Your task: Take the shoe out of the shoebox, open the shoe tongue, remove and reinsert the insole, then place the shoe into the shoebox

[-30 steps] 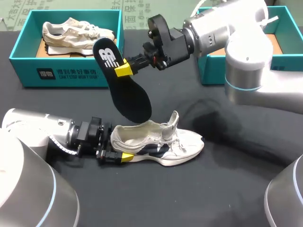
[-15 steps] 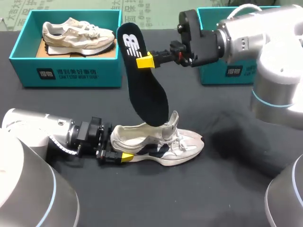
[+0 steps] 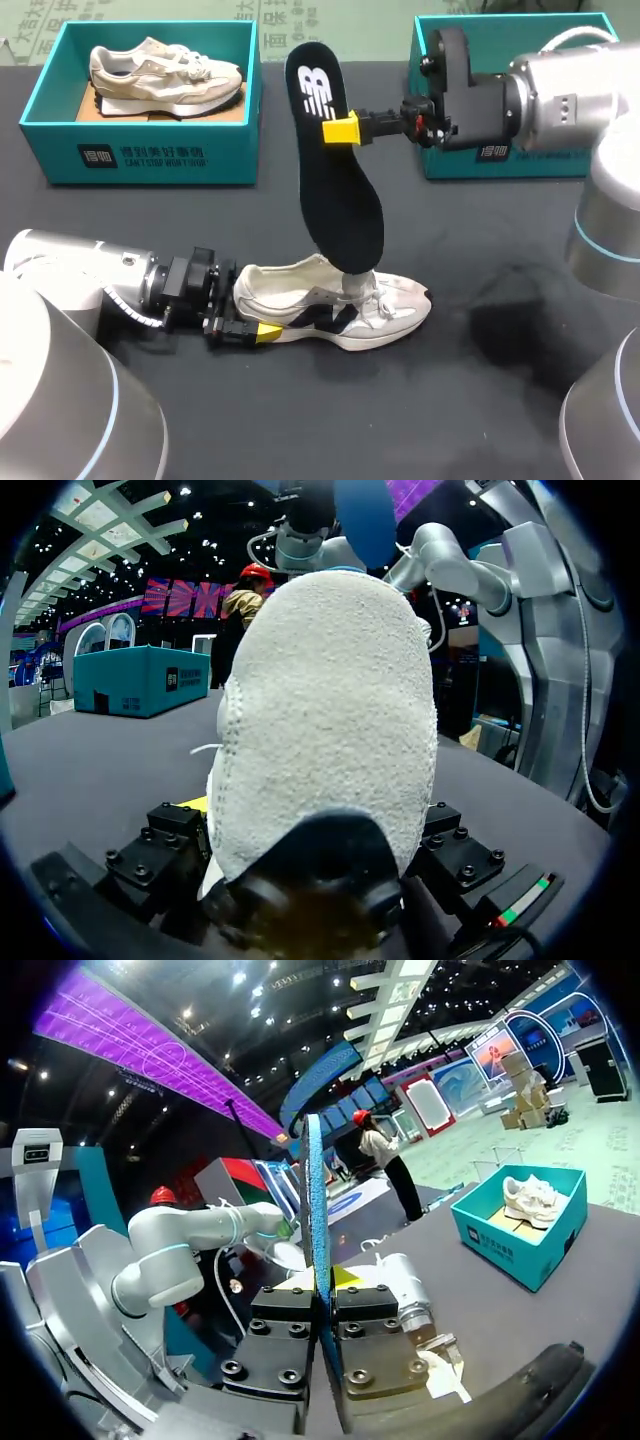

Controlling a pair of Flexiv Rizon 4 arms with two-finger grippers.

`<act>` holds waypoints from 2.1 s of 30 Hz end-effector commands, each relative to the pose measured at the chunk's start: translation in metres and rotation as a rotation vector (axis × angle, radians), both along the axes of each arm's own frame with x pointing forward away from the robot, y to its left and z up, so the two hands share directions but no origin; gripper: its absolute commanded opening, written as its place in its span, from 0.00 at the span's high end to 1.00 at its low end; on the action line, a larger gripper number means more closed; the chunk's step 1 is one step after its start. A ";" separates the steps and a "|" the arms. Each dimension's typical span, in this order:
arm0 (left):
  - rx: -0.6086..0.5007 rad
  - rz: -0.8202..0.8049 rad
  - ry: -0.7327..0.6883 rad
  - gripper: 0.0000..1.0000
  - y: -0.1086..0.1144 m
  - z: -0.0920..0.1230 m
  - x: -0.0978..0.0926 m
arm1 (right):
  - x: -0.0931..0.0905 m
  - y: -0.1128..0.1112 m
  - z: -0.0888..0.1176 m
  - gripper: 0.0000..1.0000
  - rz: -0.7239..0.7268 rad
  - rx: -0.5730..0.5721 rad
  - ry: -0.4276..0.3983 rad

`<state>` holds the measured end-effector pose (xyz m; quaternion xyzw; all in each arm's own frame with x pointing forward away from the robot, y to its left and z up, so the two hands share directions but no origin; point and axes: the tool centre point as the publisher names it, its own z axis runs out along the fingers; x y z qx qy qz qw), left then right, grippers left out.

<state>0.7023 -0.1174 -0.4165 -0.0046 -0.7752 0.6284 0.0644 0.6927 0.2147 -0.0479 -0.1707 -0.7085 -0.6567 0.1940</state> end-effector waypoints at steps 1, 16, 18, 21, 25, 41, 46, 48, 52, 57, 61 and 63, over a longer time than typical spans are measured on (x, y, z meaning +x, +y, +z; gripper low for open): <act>0.001 0.001 0.000 1.00 0.000 -0.001 0.000 | -0.030 -0.042 0.008 1.00 -0.109 0.008 -0.013; 0.001 0.001 0.000 1.00 0.000 -0.001 0.000 | -0.037 -0.053 0.012 1.00 -0.122 0.059 -0.011; 0.001 0.001 0.000 1.00 0.000 -0.001 0.000 | -0.041 -0.055 0.017 1.00 -0.151 0.024 -0.015; 0.001 0.001 0.000 1.00 0.000 -0.001 0.000 | -0.047 -0.060 0.020 1.00 -0.170 -0.006 -0.007; 0.001 0.001 0.000 1.00 0.000 -0.001 0.000 | -0.054 -0.068 0.021 1.00 -0.198 -0.015 -0.003; 0.001 0.001 0.000 1.00 0.000 -0.001 0.000 | -0.062 -0.078 0.017 1.00 -0.218 -0.014 0.021; 0.001 0.001 0.000 1.00 0.000 -0.001 0.000 | -0.063 -0.078 0.017 1.00 -0.223 -0.019 0.022; 0.001 0.001 0.000 1.00 0.000 -0.001 0.000 | -0.063 -0.078 0.017 1.00 -0.223 -0.019 0.022; 0.007 -0.002 -0.014 1.00 0.000 0.000 0.000 | -0.063 -0.078 0.017 1.00 -0.223 -0.019 0.022; 0.018 -0.002 -0.039 0.11 0.003 0.007 -0.002 | -0.063 -0.078 0.017 1.00 -0.223 -0.019 0.022; 0.040 0.002 -0.055 0.00 0.007 0.008 -0.003 | -0.063 -0.078 0.017 1.00 -0.223 -0.019 0.022; 0.046 0.008 -0.053 0.00 0.010 0.009 -0.003 | -0.063 -0.078 0.017 1.00 -0.223 -0.019 0.022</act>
